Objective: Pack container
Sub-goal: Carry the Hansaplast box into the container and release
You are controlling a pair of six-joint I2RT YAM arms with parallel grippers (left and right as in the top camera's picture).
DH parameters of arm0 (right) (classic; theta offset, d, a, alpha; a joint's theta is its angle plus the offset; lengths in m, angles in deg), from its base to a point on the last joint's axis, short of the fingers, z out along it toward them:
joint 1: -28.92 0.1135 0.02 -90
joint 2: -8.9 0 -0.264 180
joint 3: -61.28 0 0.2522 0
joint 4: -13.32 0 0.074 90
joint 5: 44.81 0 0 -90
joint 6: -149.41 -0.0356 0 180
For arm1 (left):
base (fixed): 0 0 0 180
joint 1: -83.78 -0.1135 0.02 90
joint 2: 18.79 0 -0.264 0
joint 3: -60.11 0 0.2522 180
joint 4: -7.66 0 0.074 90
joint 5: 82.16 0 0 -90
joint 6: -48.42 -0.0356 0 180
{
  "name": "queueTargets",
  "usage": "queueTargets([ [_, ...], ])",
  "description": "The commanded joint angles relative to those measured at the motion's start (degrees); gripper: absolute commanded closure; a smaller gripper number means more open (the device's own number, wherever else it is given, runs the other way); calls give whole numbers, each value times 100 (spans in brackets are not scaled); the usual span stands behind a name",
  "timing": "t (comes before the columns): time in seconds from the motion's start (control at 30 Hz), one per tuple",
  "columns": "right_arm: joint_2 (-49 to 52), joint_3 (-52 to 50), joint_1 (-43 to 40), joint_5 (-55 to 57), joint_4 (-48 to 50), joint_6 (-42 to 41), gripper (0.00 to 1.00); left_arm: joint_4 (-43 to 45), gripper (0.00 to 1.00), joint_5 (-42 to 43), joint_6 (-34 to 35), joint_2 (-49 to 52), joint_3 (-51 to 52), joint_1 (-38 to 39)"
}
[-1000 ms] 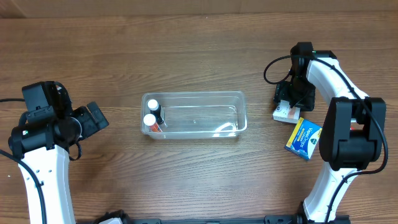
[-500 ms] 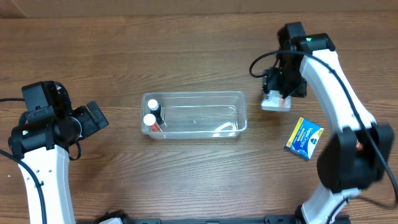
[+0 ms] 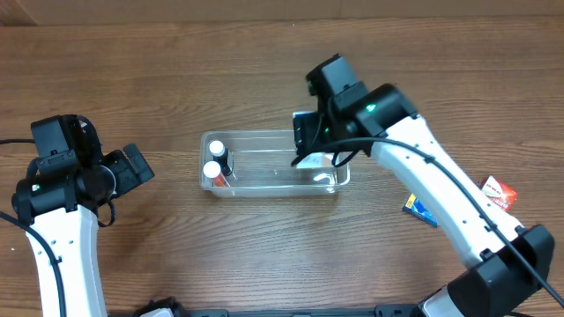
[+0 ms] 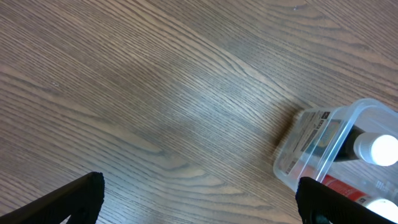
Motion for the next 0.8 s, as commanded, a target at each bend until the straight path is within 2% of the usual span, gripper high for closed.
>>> queueTargets([
  [0.0,28,-490,-70,11,273,-227,22,7,0,70,-131,13,-11,-20],
  [0.17,68,-1067,-166,9,715,-216,20,4,0,107,-131,13,-11,-20],
  [0.37,179,-1141,-164,4,824,-70,17,4,0,107,-131,13,-11,-20],
  [0.5,179,-1141,-164,7,826,-70,0,4,0,107,-131,13,-11,-20],
  [0.77,179,-1141,-164,7,848,-72,0,7,0,107,-131,13,-11,-20],
])
